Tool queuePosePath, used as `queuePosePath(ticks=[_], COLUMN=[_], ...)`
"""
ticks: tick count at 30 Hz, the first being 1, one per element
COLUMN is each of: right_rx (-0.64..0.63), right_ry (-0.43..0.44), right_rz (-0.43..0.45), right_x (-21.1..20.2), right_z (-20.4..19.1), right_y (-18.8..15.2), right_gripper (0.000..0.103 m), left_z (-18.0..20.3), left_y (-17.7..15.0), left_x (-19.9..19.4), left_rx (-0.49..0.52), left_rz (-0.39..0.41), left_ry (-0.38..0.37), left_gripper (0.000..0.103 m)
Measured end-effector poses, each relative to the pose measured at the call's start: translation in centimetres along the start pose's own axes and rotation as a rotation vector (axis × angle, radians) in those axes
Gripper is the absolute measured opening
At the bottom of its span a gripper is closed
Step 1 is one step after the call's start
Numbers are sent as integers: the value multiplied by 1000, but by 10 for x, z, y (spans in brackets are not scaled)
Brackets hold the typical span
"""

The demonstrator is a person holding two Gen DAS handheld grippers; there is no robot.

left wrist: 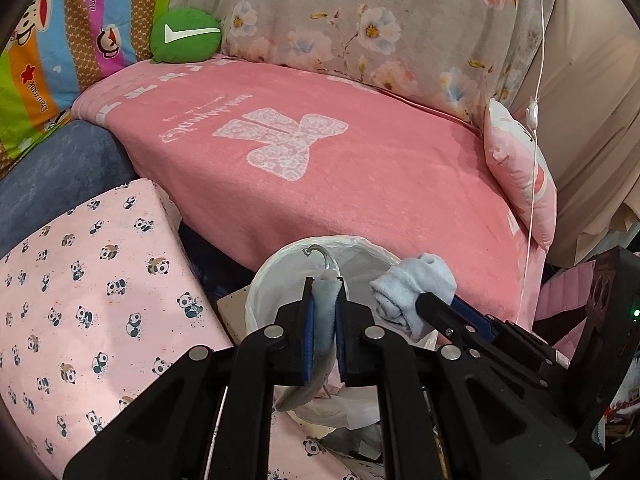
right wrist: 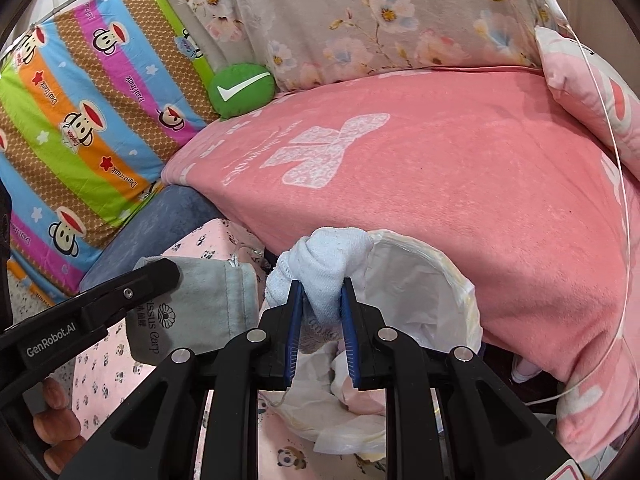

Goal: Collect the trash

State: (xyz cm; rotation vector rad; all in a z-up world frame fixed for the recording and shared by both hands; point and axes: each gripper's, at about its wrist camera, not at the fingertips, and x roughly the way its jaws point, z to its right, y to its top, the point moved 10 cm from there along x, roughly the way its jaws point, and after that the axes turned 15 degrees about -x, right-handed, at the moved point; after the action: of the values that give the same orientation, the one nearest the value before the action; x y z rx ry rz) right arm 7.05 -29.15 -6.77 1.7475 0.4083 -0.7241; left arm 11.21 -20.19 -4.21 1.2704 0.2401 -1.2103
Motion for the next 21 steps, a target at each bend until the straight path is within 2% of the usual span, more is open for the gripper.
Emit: queuePosePath(ticks=[1, 3, 5, 6, 8, 13, 21], right_rx=[1, 2, -1, -2, -4, -4, -57], right_ry=[-1, -3, -4, -5, -6, -1, -12], right_rz=[-1, -4, -6, -7, -8, 4, 5], right_x=[0, 1, 2, 2, 3, 2, -4], right_z=[2, 6, 8, 8, 8, 5, -8], right_y=[-1, -1, -2, -2, -2, 0, 2], right_gripper=[20, 20, 20, 21, 21, 22, 34], left_z=[1, 1, 0, -2, -2, -11, -29], left_y=[-1, -1, 1, 2, 4, 7, 6], left_x=[2, 5, 4, 2, -1, -4, -10], left_rx=[0, -7, -14, -15, -7, -8, -30], left_rz=[-3, -6, 11, 31, 57, 73, 96], left_ry=[2, 13, 27, 39, 52, 89, 139], left_gripper=[10, 18, 51, 62, 67, 68, 72])
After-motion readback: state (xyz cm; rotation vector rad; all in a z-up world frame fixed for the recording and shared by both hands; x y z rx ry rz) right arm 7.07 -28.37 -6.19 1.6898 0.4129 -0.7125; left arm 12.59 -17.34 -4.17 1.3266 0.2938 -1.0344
